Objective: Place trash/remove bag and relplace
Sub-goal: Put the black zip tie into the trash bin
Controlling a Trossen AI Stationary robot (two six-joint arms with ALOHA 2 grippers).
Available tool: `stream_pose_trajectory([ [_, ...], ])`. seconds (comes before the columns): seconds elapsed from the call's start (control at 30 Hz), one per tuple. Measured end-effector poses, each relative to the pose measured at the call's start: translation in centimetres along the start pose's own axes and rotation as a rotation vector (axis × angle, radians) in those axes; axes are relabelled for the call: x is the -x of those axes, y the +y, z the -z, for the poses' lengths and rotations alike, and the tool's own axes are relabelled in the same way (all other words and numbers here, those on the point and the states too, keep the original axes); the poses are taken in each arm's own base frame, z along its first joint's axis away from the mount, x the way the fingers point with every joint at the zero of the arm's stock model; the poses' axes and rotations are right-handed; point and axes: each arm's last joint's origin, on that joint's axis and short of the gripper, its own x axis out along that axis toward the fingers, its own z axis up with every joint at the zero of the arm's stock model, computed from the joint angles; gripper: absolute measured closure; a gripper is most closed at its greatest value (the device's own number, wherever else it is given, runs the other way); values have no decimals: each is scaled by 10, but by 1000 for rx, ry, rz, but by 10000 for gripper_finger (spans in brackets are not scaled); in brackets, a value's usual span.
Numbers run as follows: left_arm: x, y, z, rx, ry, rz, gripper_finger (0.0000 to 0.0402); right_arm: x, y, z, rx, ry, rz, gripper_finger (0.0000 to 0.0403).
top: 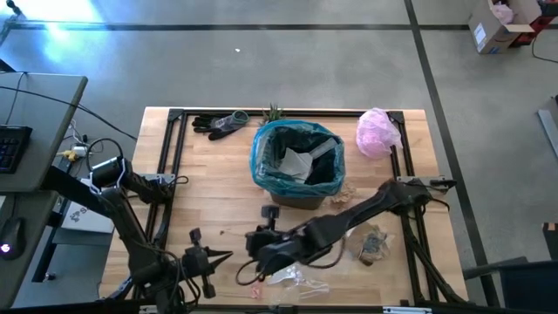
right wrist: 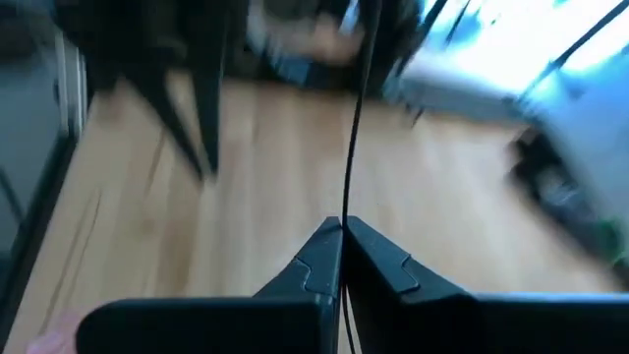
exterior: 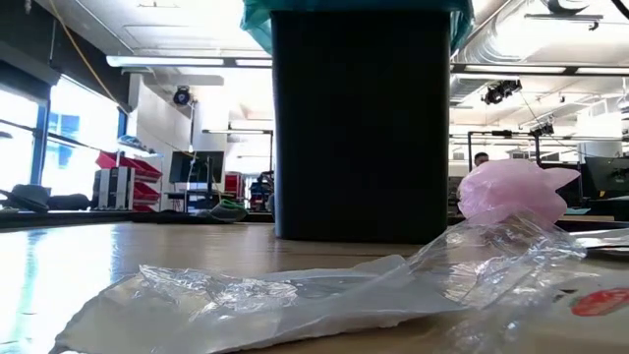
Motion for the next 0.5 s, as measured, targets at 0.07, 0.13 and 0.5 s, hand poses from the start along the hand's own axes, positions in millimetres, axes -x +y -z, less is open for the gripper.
stream_pose_trajectory([
  [0.07,-1,1,4,13,2,-5,402,23,-12,-16,1,-82,29,403],
  [0.13,-3,3,9,31,4,-10,402,44,-25,-29,9,-157,53,403],
  [0.5,-11,5,31,114,12,-2,402,147,-109,-79,57,-471,300,403],
])
